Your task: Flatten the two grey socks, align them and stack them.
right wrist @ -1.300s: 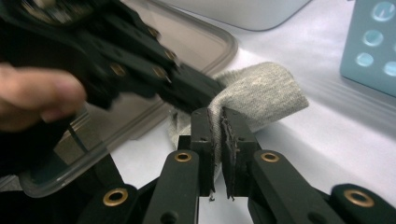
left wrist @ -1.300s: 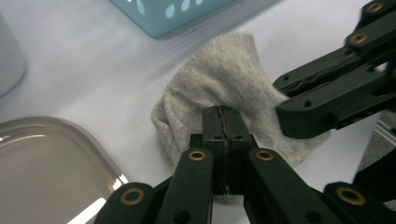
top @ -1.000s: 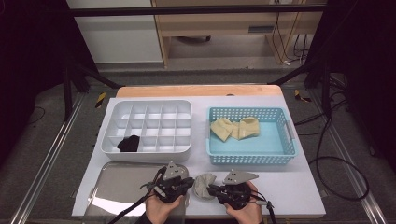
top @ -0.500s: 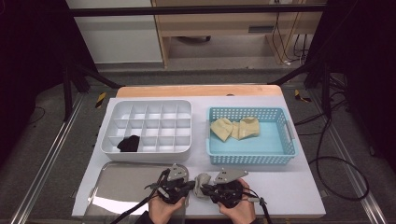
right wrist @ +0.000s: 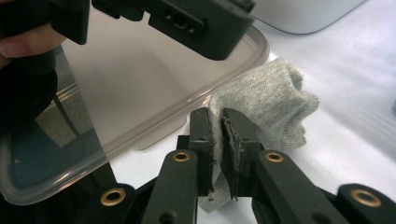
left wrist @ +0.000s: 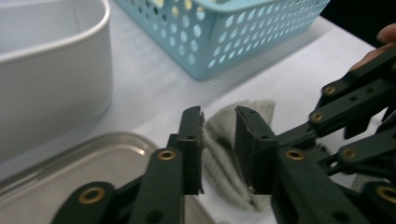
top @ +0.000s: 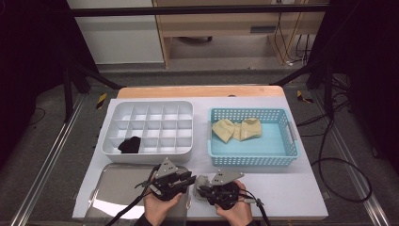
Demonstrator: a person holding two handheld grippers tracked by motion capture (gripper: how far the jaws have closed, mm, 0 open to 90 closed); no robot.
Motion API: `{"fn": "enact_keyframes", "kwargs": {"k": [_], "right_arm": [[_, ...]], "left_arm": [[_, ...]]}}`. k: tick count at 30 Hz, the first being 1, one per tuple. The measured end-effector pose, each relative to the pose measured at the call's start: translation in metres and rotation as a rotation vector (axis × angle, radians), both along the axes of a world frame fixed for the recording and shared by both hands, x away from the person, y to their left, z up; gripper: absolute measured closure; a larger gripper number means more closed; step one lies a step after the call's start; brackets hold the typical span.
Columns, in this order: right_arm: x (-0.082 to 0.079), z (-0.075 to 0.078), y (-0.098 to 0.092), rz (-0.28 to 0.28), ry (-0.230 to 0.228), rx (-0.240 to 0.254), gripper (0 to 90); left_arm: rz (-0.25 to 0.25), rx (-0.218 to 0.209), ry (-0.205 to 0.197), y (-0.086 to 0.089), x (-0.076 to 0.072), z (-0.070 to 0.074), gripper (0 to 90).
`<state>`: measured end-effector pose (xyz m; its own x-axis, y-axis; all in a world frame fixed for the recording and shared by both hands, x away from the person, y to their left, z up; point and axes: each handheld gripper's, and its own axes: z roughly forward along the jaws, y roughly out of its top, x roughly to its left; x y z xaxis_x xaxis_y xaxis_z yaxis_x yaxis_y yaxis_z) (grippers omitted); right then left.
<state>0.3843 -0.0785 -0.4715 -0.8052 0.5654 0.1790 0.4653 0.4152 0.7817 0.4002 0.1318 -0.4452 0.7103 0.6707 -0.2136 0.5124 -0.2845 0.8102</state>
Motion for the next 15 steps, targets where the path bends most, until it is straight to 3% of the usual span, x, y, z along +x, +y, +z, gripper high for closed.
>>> {"fn": "enact_keyframes", "kwargs": {"k": [5, 7, 10, 15], "right_arm": [[-0.002, 0.0, 0.001, -0.007, -0.013, -0.006, 82.6], [-0.002, -0.001, 0.0, -0.01, -0.014, 0.001, 82.6], [-0.003, -0.003, -0.002, -0.015, -0.017, 0.016, 81.9], [-0.006, -0.003, -0.004, -0.019, -0.005, 0.039, 77.6]], "left_arm": [[0.004, 0.028, 0.013, -0.015, 0.007, -0.007, 61.4], [0.011, 0.034, 0.027, -0.016, 0.011, -0.011, 60.8], [0.031, 0.08, 0.034, -0.015, 0.014, -0.014, 60.8], [0.03, 0.104, 0.048, -0.012, 0.014, -0.017, 61.7]]}}
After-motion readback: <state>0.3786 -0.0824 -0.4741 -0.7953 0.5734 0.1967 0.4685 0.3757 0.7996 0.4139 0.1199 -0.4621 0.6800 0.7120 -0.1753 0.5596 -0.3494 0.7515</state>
